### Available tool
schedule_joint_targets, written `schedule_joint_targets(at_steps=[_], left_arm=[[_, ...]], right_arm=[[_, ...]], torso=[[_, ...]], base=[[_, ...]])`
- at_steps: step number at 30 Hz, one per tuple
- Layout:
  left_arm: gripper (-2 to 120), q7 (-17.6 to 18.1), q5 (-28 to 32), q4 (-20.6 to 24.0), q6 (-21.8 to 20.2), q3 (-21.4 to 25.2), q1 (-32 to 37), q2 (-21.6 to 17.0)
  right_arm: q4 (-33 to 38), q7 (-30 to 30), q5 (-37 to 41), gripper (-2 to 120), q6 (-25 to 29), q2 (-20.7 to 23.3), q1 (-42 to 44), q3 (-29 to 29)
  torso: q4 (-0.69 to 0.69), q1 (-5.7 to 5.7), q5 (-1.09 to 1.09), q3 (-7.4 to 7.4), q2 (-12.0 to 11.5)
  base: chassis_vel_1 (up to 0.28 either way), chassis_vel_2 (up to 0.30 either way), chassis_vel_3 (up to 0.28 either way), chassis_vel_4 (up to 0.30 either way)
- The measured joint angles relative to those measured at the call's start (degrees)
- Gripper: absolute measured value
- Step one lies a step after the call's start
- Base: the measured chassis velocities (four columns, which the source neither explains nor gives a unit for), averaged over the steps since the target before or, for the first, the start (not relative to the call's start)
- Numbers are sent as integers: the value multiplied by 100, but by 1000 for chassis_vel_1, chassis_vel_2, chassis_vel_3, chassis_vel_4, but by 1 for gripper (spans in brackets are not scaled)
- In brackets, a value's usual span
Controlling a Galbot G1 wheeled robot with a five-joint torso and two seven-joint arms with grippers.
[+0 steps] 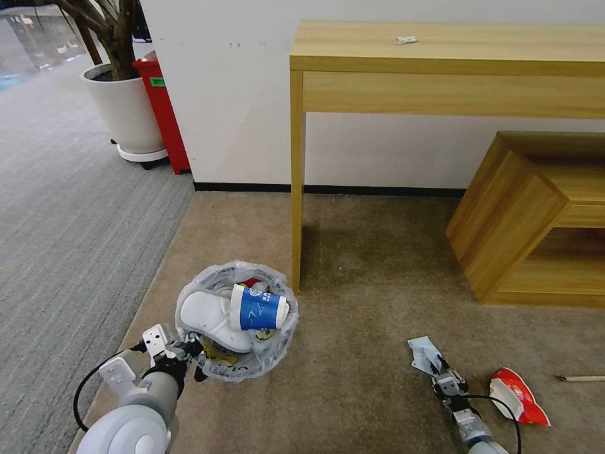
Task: Pick up the trash bin and place the garbage on the floor into it.
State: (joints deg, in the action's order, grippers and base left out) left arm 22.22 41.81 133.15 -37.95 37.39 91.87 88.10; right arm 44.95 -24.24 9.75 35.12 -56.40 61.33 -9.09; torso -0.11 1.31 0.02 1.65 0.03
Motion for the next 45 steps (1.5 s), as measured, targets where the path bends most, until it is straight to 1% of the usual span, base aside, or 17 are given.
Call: schedule_joint_targets(at_steps=[1,14,18,20,21,24,25,27,29,31,33,36,37,39,40,43,45], left_arm=[[0,-1,-5,-5,1,0,0,1],[0,-47,-198,-180,22,-13,9,50],[0,-27,-201,-232,9,-13,-25,-19],[0,-14,-198,-256,-2,-23,-39,-18],[0,-14,-198,-256,-2,-23,-39,-18],[0,-11,-221,-315,-4,-31,-41,-1],[0,-11,-221,-315,-4,-31,-41,-1],[0,-8,-224,-332,-7,-24,-43,-1],[0,-8,-224,-337,-8,-18,-43,-8],[0,10,-223,-349,-20,-6,-43,-32],[0,17,-223,-356,-24,-5,-44,-37],[0,55,-211,-409,-55,-35,-81,-30],[0,55,-211,-409,-55,-35,-81,-30],[0,62,-219,-473,-64,-61,-101,-26],[0,62,-219,-473,-64,-61,-101,-26],[0,66,-243,-562,-69,-88,-127,-25],[0,66,-252,-577,-69,-99,-133,-23]], right_arm=[[32,9,0,0,14,4,13,5],[706,74,-91,0,249,176,265,190],[1244,541,-33,0,622,453,232,191],[1599,1034,203,0,913,641,116,146],[1599,1034,203,0,913,641,116,146],[2147,1623,613,0,1121,898,-70,67],[2147,1623,613,0,1121,898,-70,67],[2585,1912,1004,0,1142,1098,-162,-3],[2769,1989,1132,0,1145,1173,-202,-21],[3367,2201,1419,0,1145,1459,-312,-75],[3542,2266,1490,0,1145,1549,-348,-86],[4225,2448,1676,0,1121,1860,-504,-189],[4225,2448,1676,0,1121,1860,-504,-189],[4831,2483,1841,0,1001,2075,-640,-338],[4831,2483,1841,0,1001,2075,-640,-338],[5487,2533,2059,0,864,2375,-847,-584],[5667,2586,2140,0,810,2487,-905,-669]], torso=[[0,0,0,0,0],[0,0,0,0,0],[-1,0,0,0,0],[0,0,0,0,0],[0,0,0,0,0],[1,0,0,0,0],[1,0,0,0,0],[0,0,0,0,0],[0,0,0,0,0],[1,0,0,0,0],[1,0,0,0,0],[0,0,1,0,0],[0,0,1,0,0],[0,0,-1,0,0],[0,0,-1,0,0],[1,0,-1,0,0],[0,0,0,0,0]], base=[[0,0,0,0],[0,0,0,0],[0,0,0,0],[0,0,0,0],[0,0,0,0],[0,0,0,0],[0,0,0,0],[0,0,0,0],[0,0,0,0],[0,0,0,0],[0,0,0,0],[0,0,0,0],[0,0,0,0],[0,0,0,0],[0,0,0,0],[0,0,0,0],[0,0,0,0]])
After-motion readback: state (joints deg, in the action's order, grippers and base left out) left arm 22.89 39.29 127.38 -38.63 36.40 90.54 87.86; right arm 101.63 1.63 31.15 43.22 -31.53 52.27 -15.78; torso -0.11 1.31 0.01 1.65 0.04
